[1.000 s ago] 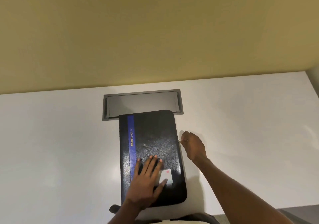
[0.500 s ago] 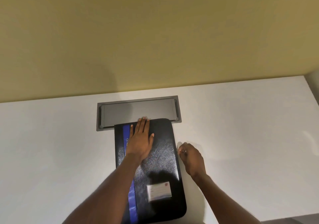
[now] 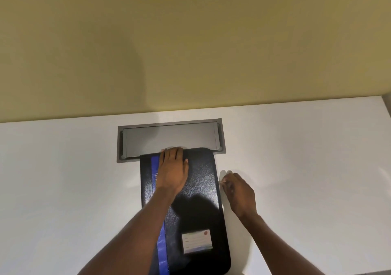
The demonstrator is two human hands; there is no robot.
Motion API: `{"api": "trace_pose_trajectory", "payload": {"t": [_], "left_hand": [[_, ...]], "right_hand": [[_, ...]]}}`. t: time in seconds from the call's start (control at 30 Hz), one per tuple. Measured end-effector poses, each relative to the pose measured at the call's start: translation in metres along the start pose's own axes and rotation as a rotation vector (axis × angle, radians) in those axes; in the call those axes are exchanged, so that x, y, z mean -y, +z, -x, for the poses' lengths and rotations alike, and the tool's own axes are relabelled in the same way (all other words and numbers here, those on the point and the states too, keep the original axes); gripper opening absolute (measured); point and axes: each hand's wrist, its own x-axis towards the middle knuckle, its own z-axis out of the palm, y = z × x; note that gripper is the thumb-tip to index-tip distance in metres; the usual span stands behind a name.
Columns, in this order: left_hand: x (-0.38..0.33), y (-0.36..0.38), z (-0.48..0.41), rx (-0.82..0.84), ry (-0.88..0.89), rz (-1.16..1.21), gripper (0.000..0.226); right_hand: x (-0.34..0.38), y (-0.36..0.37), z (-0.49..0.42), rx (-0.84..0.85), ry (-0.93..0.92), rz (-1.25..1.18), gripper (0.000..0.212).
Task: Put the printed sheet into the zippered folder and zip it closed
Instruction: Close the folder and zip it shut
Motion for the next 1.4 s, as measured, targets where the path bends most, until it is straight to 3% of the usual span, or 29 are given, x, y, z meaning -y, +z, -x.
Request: {"api": "trace_pose_trajectory", "payload": {"t": [0.33,0.53,0.83,1.4], "left_hand": [[-0.002,-0.004,0.003,-0.058,-0.015,0.085,0.046],[-0.005,-0.007,0.005,-0.091,-0.043,0.13,0.044],[-0.009,-0.009,0.008,-0.151,-0.125,0.219,0.037],[-0.006,-0.002,0.01,-0.174,-0.059,0.313,0.05]], "right_hand": [[0.019,-0.019,-0.078,-0.058,-0.128,0.03,0.008],[0.039,-0.029,-0.121,0.011,-0.277,0.178,0.011],[0.09,-0.031,-0.18,0.338,-0.416,0.276,0.014],[0.205,0.024,-0.195,0.592,-0.577,0.378,0.016]]}}
